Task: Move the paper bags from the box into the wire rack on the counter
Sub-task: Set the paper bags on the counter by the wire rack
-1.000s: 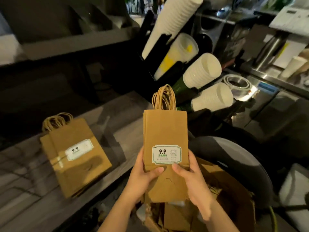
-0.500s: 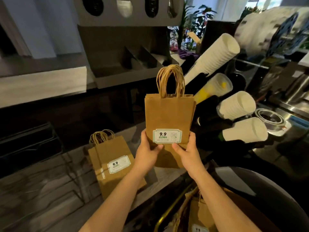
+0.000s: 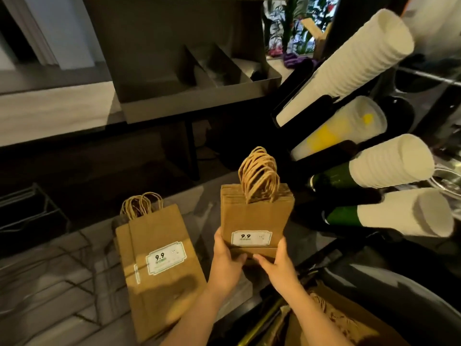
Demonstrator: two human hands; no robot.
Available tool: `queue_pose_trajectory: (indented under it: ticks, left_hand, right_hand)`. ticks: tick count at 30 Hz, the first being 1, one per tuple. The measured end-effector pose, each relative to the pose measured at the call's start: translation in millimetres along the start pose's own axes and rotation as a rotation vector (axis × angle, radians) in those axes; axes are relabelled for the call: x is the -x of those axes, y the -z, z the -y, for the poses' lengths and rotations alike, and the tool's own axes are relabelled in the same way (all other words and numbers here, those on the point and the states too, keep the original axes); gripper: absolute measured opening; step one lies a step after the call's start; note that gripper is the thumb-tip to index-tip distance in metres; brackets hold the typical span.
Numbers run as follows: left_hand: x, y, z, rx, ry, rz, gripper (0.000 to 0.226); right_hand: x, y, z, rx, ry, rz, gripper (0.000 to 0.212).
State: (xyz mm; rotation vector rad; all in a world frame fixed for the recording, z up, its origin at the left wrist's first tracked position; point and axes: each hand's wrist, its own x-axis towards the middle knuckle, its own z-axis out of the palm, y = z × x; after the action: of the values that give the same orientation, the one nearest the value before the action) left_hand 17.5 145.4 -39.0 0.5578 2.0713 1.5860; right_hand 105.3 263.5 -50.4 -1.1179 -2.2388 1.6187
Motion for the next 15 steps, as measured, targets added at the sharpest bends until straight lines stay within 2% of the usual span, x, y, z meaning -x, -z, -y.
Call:
queue_pose_trajectory:
  ticks: [7,10,15]
  left_hand:
    - [-6,15,-16,-0.150,0.103,-0.075,0.057]
    - [-3,37,-26,-0.098,0.140,-0.124,0.059]
    - [11,79,-32,-0.004,0.202,-0.258,0.056]
  right_hand:
    - [-6,0,25,0.006,0.072,0.015,0.081]
    - [-9,-12,44,-0.025,0.130,0.026,0.081]
    - [-5,-44,78,-0.105,0.174,0.192,0.078]
